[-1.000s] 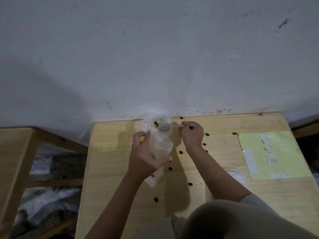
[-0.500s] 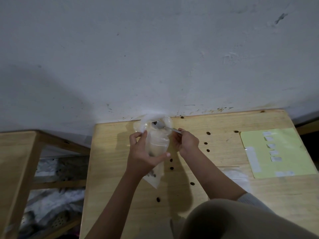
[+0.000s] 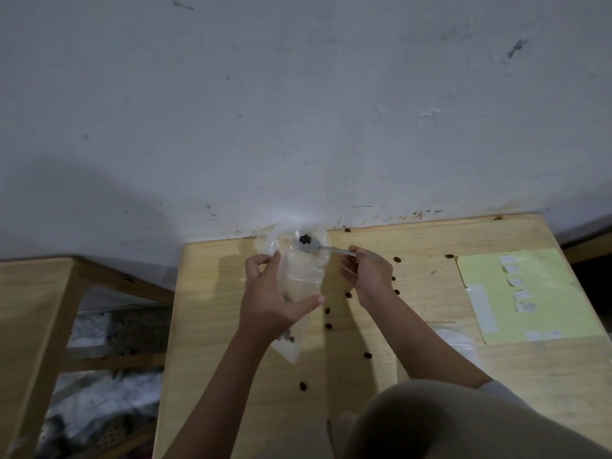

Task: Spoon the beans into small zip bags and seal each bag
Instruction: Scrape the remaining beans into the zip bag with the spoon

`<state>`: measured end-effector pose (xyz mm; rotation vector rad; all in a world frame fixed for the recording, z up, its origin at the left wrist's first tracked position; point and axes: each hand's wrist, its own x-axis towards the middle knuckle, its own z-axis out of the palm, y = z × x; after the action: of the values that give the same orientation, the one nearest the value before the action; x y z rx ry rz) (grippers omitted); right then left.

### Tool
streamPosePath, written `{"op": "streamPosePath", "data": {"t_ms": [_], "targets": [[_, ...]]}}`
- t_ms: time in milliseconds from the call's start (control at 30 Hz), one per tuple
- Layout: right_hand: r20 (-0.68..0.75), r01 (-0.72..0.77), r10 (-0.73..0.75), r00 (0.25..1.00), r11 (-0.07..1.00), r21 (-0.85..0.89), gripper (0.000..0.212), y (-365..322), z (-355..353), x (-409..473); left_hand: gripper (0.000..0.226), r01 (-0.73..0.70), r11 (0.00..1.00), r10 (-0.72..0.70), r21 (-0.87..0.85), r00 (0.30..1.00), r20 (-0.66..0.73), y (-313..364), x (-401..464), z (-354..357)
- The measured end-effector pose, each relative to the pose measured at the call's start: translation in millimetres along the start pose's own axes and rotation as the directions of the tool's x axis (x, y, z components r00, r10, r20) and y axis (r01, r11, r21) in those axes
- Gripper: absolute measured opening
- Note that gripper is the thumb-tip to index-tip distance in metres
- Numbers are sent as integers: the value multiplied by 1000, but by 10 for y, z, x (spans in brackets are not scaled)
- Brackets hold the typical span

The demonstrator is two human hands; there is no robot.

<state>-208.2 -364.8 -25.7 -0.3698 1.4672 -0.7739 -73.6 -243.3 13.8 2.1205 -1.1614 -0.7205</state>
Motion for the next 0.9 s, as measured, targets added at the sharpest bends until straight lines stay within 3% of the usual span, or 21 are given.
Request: {"op": "streamPosePath", "data": {"t_ms": [233, 433, 600, 733, 900], "targets": [[59, 220, -216, 975, 972, -77, 19, -28, -170, -75, 119, 39, 999, -39, -29, 999, -10, 0, -28, -7], [54, 235, -232, 971, 971, -39, 19, -83, -309, -139, 114, 57, 998, -57, -19, 998, 0, -71, -53, -7], [163, 324, -306, 938, 941, -97, 19, -145, -396, -326, 116, 70, 997, -68, -38, 997, 41, -177, -73, 17], [307, 472, -413, 857, 869, -147, 20, -203, -421, -506, 119, 60, 998, -58, -18, 994, 90, -234, -72, 60], [491, 688, -512, 705, 662, -297, 17, -191, -424, -633, 122, 76, 997, -76, -2, 989, 126, -241, -36, 99]]}}
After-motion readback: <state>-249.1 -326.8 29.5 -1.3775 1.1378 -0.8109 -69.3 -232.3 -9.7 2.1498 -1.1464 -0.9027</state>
